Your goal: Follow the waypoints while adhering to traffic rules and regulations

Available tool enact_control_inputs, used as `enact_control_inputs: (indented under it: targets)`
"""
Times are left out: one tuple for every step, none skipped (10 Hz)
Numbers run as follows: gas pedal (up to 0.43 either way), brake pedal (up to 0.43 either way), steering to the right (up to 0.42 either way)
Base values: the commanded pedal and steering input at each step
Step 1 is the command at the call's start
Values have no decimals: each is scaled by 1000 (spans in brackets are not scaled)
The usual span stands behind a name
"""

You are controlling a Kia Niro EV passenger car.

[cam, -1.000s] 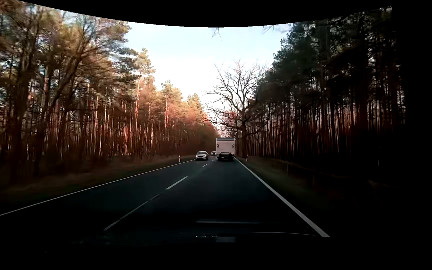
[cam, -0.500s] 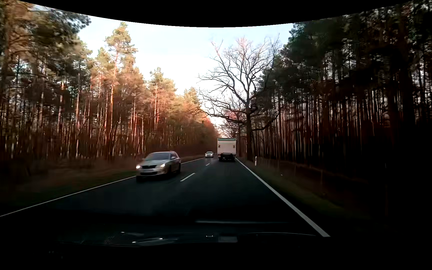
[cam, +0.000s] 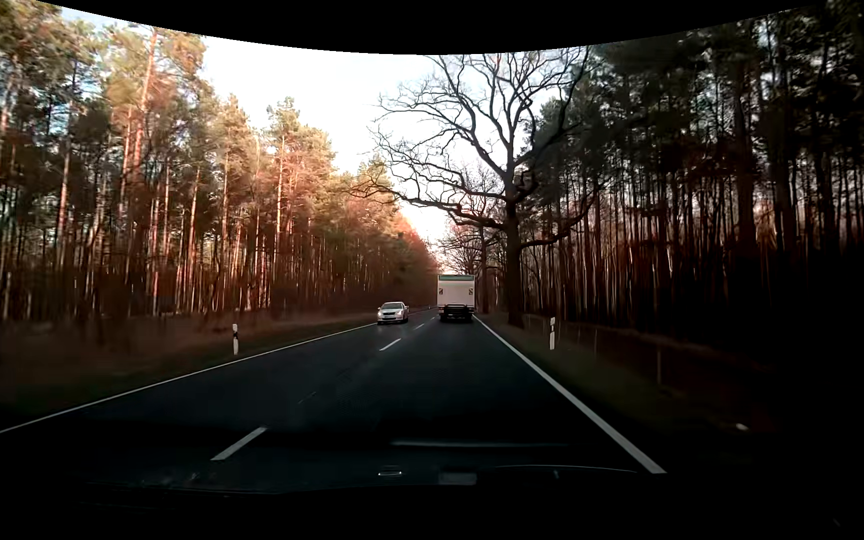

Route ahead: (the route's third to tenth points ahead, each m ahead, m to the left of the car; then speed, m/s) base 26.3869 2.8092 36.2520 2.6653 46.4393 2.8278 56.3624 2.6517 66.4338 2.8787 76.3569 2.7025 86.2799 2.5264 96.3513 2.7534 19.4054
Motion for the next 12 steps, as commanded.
enact_control_inputs:
  targets:
    - [118, 0, -3]
    - [118, 0, -3]
    - [118, 0, -3]
    - [118, 0, -3]
    - [118, 0, -2]
    - [118, 0, -1]
    - [118, 0, -1]
    - [118, 0, -1]
    - [118, 0, -1]
    - [118, 0, -1]
    - [118, 0, -1]
    - [130, 0, -1]
